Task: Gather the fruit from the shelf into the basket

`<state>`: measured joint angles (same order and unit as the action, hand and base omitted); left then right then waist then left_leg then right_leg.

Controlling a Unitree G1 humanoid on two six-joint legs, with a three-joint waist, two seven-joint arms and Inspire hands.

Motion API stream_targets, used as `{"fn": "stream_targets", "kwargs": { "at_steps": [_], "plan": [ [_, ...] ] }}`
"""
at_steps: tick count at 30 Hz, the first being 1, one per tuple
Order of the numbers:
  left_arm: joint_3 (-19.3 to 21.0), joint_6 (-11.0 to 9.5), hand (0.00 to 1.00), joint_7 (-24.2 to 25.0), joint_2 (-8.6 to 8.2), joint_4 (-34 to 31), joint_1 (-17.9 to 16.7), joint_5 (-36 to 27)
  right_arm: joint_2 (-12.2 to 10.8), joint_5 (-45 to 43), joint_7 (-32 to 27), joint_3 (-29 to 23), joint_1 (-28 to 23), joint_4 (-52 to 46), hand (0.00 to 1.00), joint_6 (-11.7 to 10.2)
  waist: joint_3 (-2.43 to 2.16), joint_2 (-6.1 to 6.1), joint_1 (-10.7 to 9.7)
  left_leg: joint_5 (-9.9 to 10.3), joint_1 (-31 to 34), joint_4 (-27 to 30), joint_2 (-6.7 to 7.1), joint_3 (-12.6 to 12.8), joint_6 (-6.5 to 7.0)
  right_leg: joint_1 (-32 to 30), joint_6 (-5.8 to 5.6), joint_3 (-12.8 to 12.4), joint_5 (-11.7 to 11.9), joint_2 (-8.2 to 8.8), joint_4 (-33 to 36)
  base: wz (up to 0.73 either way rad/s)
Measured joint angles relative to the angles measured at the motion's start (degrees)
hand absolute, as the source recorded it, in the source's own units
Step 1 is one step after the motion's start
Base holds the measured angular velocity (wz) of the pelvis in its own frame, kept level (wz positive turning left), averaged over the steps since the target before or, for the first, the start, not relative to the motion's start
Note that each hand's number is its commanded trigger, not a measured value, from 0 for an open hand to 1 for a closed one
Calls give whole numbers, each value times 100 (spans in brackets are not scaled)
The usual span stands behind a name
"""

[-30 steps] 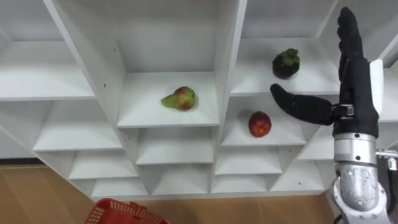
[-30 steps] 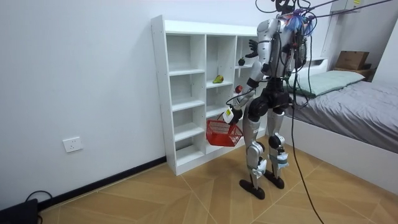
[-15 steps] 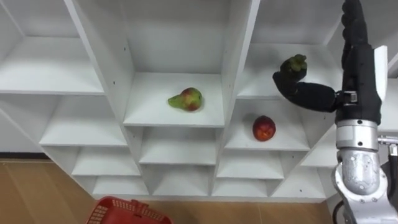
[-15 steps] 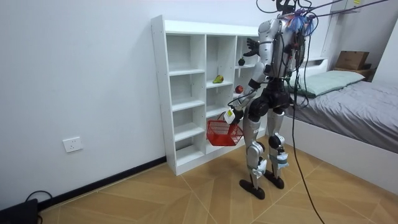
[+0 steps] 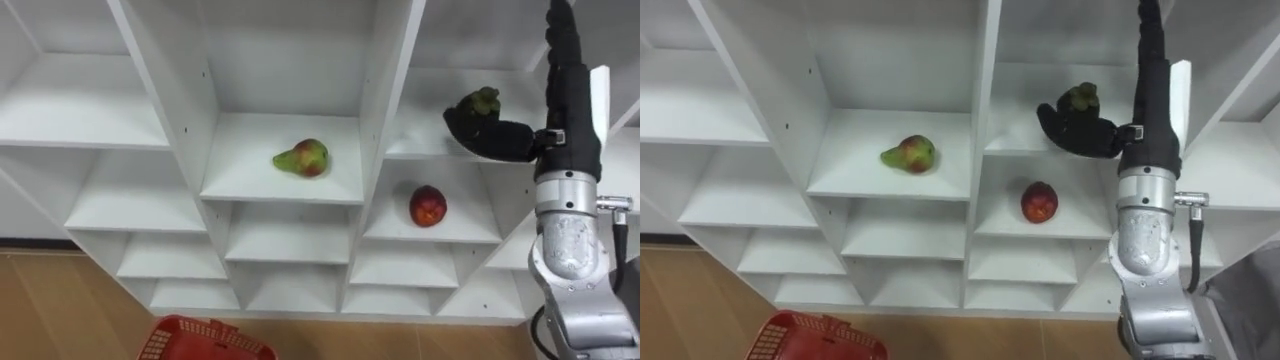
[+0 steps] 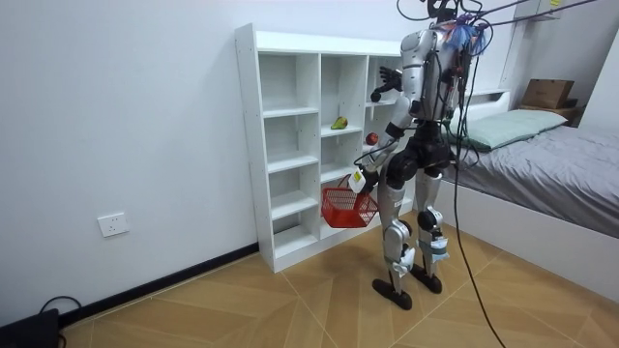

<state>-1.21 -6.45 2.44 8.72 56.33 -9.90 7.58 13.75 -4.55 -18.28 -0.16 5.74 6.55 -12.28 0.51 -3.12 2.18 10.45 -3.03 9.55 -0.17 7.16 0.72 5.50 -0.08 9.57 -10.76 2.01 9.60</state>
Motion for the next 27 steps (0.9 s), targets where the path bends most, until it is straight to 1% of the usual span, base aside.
{"fn": "stream_targets", "kwargs": {
  "at_steps": [5,9,13,18,21,24,27],
  "plan": [
    [-1,30,100,-73,-7,2,36,3,6,70,97,9,73,249,0,63,-1,3,5,0,-2,4,-3,7,-1,6,0,5,0,-1,1,0],
    [0,85,100,-65,-37,3,37,0,7,107,113,7,119,483,0,176,-1,4,18,-2,30,12,-1,6,0,-8,0,9,0,1,2,0],
    [-2,121,100,-56,-37,4,39,-1,21,107,162,7,188,693,0,184,-1,4,53,-3,33,12,-1,5,0,-13,0,13,0,1,3,0],
    [13,120,100,-55,-37,4,48,-12,69,109,241,5,279,892,0,200,3,-5,113,-15,41,11,9,2,13,-4,-1,154,0,38,4,5],
    [106,127,100,-30,-30,10,39,-11,77,186,380,-4,440,1159,0,232,8,-38,107,-16,33,11,11,6,14,8,-1,159,0,42,2,0],
    [112,139,100,-33,-25,11,36,-30,122,206,471,0,549,1379,0,243,6,-56,118,-19,32,12,15,5,19,11,-1,164,0,45,3,0],
    [121,162,100,-28,-13,10,36,-29,133,187,535,0,551,1494,0,243,4,-78,124,-20,30,14,15,4,19,14,-1,173,0,45,4,0]
  ]
}}
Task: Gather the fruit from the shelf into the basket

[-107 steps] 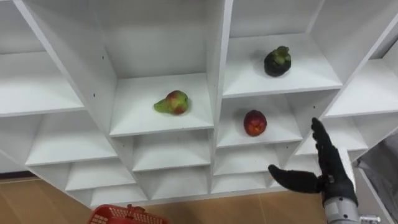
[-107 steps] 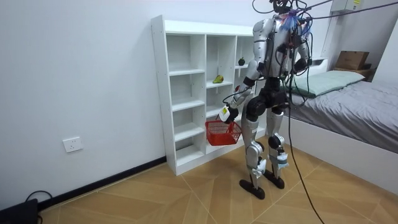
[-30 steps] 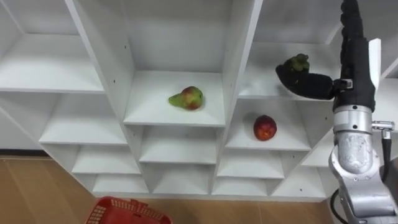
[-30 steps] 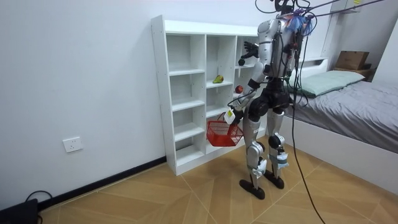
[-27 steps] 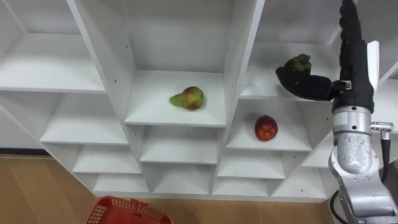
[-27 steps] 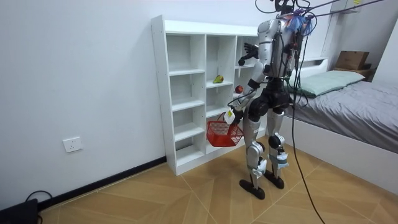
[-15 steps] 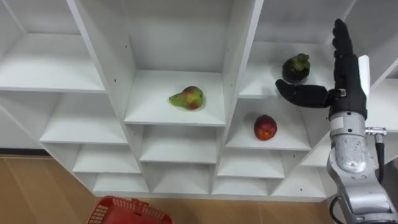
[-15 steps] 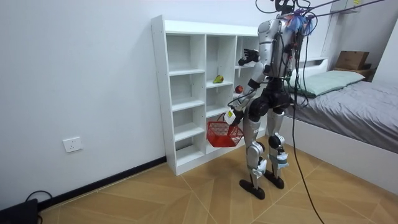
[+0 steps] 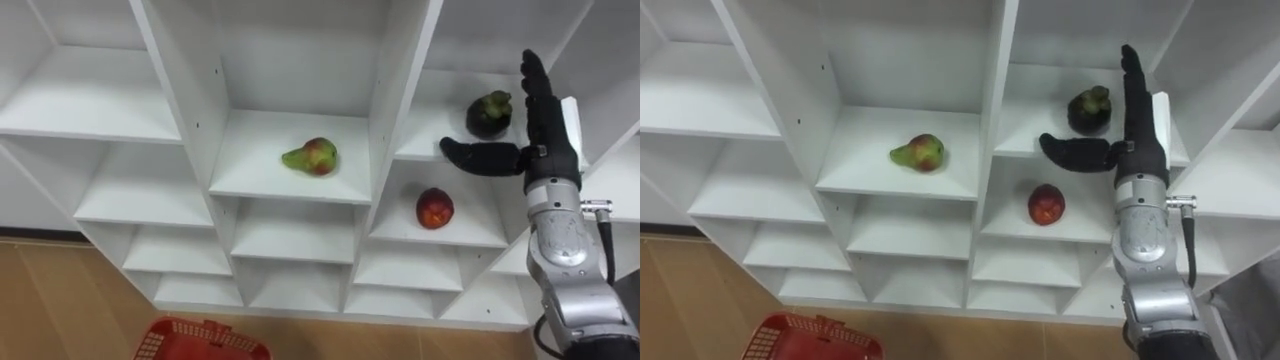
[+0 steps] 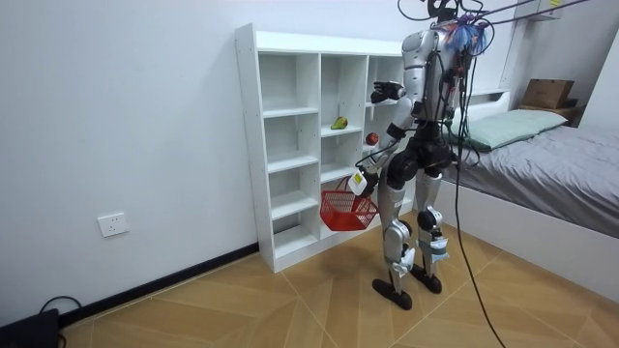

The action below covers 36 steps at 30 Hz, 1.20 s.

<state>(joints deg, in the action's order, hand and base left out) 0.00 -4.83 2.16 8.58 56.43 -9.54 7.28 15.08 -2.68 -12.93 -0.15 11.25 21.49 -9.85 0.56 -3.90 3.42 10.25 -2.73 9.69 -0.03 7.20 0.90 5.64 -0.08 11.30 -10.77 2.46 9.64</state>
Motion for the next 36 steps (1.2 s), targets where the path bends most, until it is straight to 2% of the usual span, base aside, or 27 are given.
{"fn": "stream_targets", "kwargs": {
  "at_steps": [5,15,16,17,18,22,27,36],
  "plan": [
    [55,20,100,79,27,-1,7,0,5,2,122,-2,0,107,0,111,15,-41,-7,0,2,7,-1,-1,0,0,0,3,0,0,4,0],
    [93,60,100,87,29,-19,10,19,105,51,402,-2,169,327,0,115,15,-65,-4,0,-5,18,-2,0,0,8,0,10,0,0,8,0],
    [93,62,100,85,29,-19,8,18,110,54,435,-2,217,401,43,114,14,-65,-5,0,-10,19,-4,0,0,15,0,13,0,-1,8,0],
    [92,65,100,83,29,-19,8,18,112,68,439,-6,239,463,63,114,11,-66,-5,0,-15,19,-4,0,0,20,0,16,0,-1,8,0],
    [92,69,100,81,29,-19,8,19,112,121,443,4,238,471,100,114,10,-64,2,0,-23,20,-5,0,0,21,0,17,0,0,9,0],
    [91,86,100,77,29,-20,7,20,120,222,486,6,239,470,100,115,0,-57,1,0,-40,20,-7,-6,0,34,0,22,0,1,9,0],
    [88,141,100,80,29,-23,5,20,330,216,486,-1,282,481,100,118,-34,-13,6,0,-60,18,-6,-5,0,52,0,25,1,1,11,0],
    [80,209,100,58,29,-23,4,16,332,230,364,4,342,615,100,114,-27,22,3,1,-109,25,-9,-32,-1,125,0,63,1,1,4,1]
  ]
}}
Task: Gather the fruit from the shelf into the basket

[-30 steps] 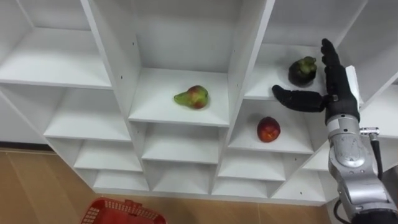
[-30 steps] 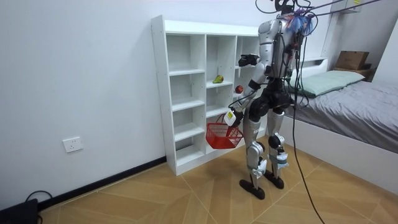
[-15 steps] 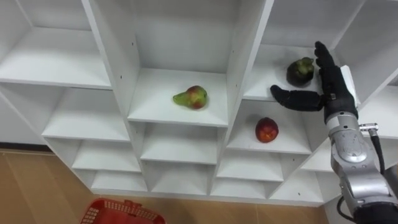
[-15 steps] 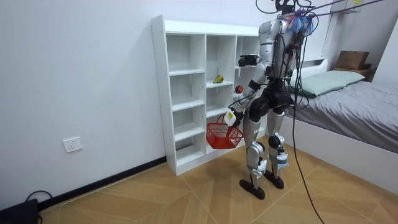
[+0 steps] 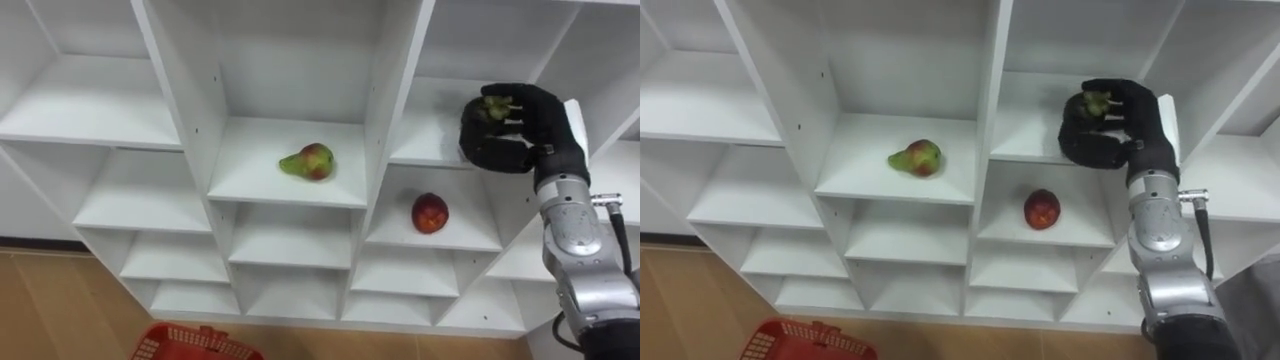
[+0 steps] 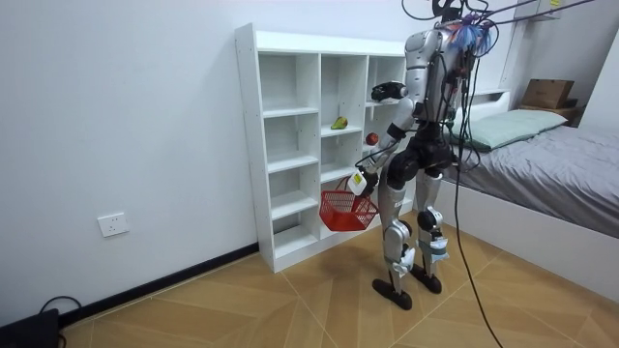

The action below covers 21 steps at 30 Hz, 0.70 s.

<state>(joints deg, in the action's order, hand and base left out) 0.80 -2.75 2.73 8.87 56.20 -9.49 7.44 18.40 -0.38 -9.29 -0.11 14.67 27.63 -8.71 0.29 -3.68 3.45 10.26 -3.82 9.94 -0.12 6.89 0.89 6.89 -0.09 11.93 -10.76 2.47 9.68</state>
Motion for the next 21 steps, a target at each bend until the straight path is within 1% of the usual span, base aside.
{"fn": "stream_targets", "kwargs": {
  "at_steps": [7,12,16,19,21],
  "plan": [
    [0,20,100,8,6,0,-1,-11,-20,-52,14,124,-1,-23,100,50,-2,-2,4,0,14,0,4,-53,-1,3,0,83,0,-1,0,3],
    [-51,22,100,-43,9,0,0,-53,-23,3,11,170,-1,-24,100,51,-13,-19,5,0,6,12,4,-56,-1,8,0,78,0,4,0,0],
    [-55,21,100,-107,2,0,3,-43,-30,19,30,176,-7,-31,100,51,-14,-20,3,0,7,26,0,-55,0,9,0,70,0,9,1,0],
    [-44,20,100,-106,1,5,6,-18,-77,20,164,175,-79,-234,100,98,-13,-11,-8,-1,34,39,4,-64,0,1,0,66,0,6,4,0],
    [-44,18,100,-97,2,82,40,-21,-133,56,247,168,-176,-533,100,141,-13,6,-24,-1,63,52,17,-82,0,0,1,68,0,3,5,2]
  ]
}}
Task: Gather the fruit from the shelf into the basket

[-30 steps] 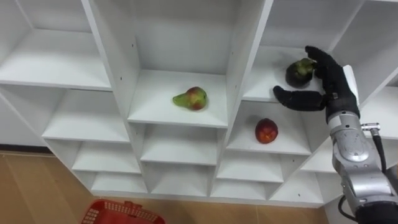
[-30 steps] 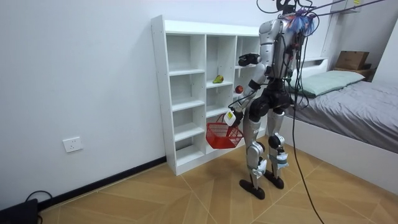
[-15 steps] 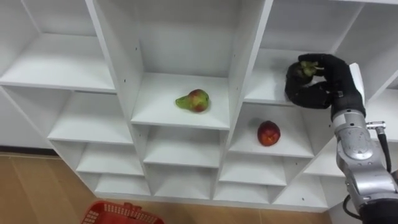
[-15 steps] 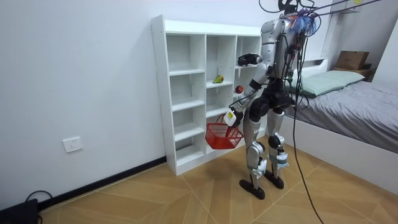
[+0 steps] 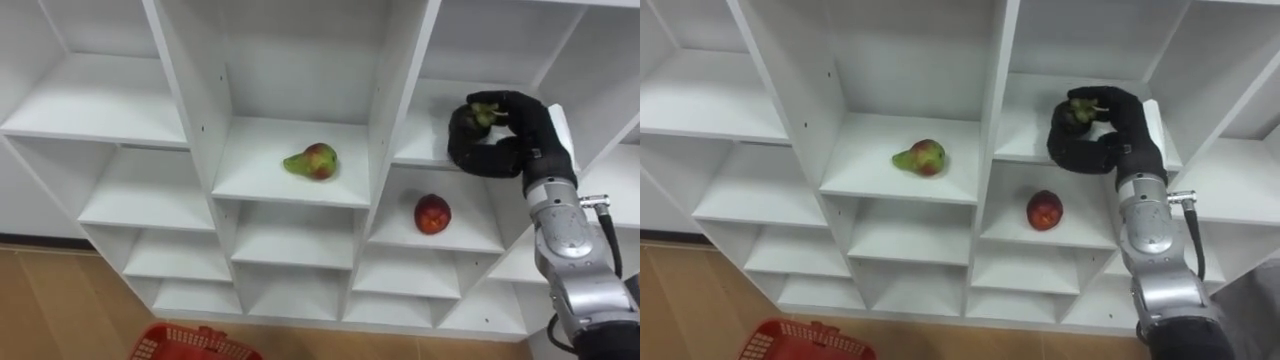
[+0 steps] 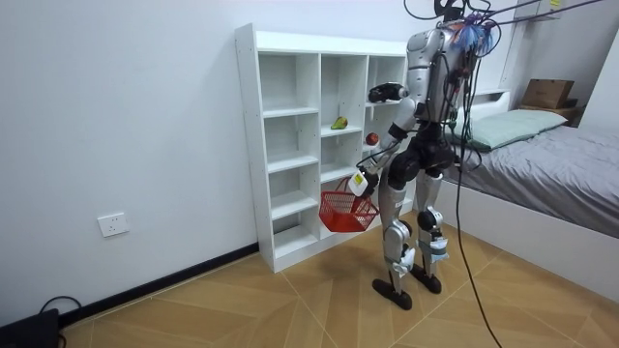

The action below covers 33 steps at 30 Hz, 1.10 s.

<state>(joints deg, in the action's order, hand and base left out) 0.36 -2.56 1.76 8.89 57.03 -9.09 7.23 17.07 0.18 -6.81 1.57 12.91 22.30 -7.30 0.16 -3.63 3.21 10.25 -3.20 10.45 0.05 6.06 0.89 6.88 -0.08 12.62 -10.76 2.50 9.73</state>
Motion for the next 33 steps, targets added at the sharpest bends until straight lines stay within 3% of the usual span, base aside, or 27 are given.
{"fn": "stream_targets", "kwargs": {
  "at_steps": [13,22,28,30,33],
  "plan": [
    [22,-54,100,-6,-17,-146,-76,4,-129,178,173,-55,-664,-2396,100,-27,-27,80,-129,-1,57,-11,8,1,1,-82,0,-119,0,-3,-3,0],
    [54,-166,100,-7,-62,-125,-85,3,-145,225,958,-114,-1365,-3171,100,-26,-72,170,-308,-1,38,-34,-19,102,0,-112,8,-181,5,-25,3,-5],
    [-108,-179,100,-10,-78,-184,-18,-40,-152,145,1312,109,-1800,-3187,100,-26,-58,166,-279,-1,62,-70,-29,183,-1,-188,20,-293,21,-37,12,-9],
    [-308,-203,100,-8,-80,-195,134,-82,-151,141,1417,311,-1929,-3164,100,-25,-19,169,-276,-2,84,-64,-31,195,-2,-217,22,-298,30,-37,13,-2],
    [-493,-260,100,-11,-81,-193,327,-227,-163,141,1569,539,-1986,-2908,100,-37,3,156,-280,-2,137,-62,-33,199,-2,-254,21,-305,31,-38,19,0]
  ]
}}
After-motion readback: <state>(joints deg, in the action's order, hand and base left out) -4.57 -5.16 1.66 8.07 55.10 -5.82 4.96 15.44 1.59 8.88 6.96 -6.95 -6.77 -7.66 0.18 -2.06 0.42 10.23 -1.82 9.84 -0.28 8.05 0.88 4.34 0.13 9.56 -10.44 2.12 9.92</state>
